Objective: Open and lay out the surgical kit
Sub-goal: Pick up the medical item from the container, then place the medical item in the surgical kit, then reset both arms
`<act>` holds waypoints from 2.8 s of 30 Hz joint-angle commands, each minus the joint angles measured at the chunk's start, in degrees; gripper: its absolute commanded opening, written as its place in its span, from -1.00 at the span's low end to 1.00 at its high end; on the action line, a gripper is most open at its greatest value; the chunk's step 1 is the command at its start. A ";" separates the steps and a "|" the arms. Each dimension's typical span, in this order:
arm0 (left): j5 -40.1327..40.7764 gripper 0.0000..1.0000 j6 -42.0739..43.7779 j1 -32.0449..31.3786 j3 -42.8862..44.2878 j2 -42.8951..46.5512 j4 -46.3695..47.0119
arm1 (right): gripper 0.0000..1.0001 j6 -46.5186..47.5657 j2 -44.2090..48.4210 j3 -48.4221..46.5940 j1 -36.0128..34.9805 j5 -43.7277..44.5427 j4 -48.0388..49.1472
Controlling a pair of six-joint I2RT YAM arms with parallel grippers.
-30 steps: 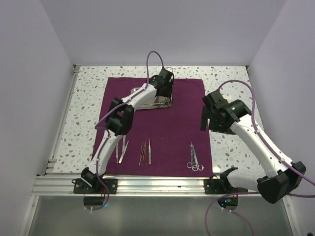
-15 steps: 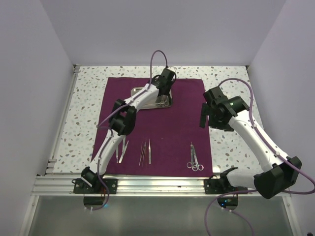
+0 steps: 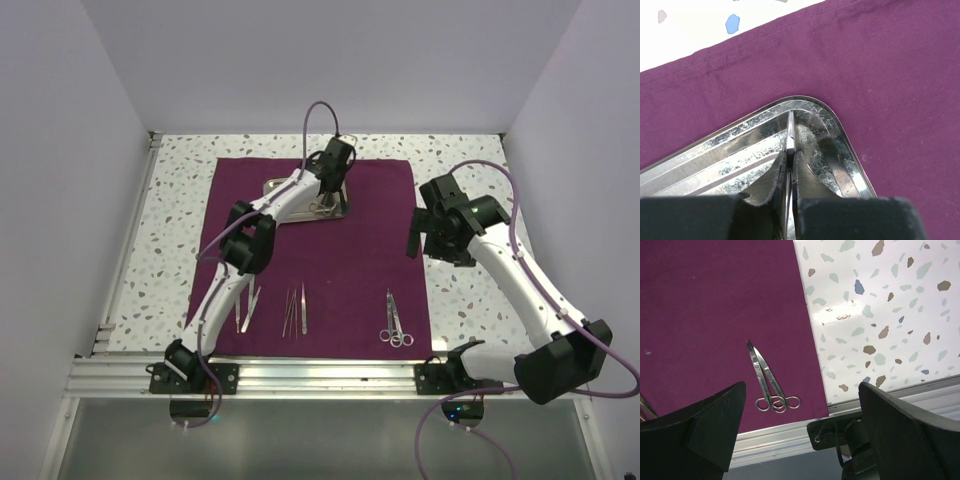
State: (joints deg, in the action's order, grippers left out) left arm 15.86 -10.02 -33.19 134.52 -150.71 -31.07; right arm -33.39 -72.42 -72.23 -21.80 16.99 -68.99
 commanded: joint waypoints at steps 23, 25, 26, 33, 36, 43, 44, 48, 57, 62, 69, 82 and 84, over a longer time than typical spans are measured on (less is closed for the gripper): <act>-33.28 -1.00 -23.72 8.60 -25.25 33.36 5.23 | 0.97 2.80 8.17 -1.86 0.44 -6.27 2.46; -27.48 -1.00 -26.97 6.13 -32.10 39.32 5.32 | 0.97 2.54 8.44 -4.23 0.62 -4.26 0.71; -25.28 -1.00 -30.46 3.07 -37.43 41.27 5.67 | 0.97 2.10 8.61 -5.11 0.62 -3.38 -0.17; -5.87 -1.00 -50.69 -15.65 -56.11 52.36 7.25 | 0.97 0.69 12.21 -12.32 0.71 4.45 -7.55; -0.76 -1.00 -57.38 -24.62 -56.74 50.62 6.90 | 0.97 -0.54 14.94 -12.59 0.71 5.59 -9.58; 3.04 -1.00 -64.16 -35.09 -47.52 38.06 2.33 | 0.97 -0.45 19.95 -11.36 0.10 4.28 -12.74; 3.39 -1.00 -64.42 -35.45 -45.94 36.91 1.81 | 0.97 -0.19 20.30 -11.18 0.01 4.28 -12.92; 2.86 -0.86 -64.42 -35.80 -42.94 32.33 0.31 | 0.97 0.43 22.24 -10.22 -0.70 3.40 -13.36; 7.86 0.63 -59.33 -36.24 -38.46 37.23 -7.33 | 0.97 2.71 25.40 -10.04 -1.40 -0.54 -10.47; 15.69 0.91 -50.48 -34.93 -38.88 50.32 -15.59 | 0.97 4.65 21.82 -9.34 -1.40 -14.75 -2.12; 13.51 0.99 -30.52 -19.92 -55.40 73.95 -16.04 | 0.97 1.84 17.67 -4.69 -1.31 -24.71 9.56; 9.37 0.99 -13.80 -1.89 -65.61 87.96 -14.72 | 0.97 -1.68 15.56 -3.71 -1.40 -25.26 23.47; 8.49 0.99 -12.83 -1.09 -65.61 87.61 -14.11 | 0.97 -1.59 14.68 -4.93 -1.31 -23.76 23.03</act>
State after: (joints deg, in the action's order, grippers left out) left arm 26.26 -27.35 -35.55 68.71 -64.69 -47.70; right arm -34.96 -56.66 -74.02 -22.98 -8.12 -48.49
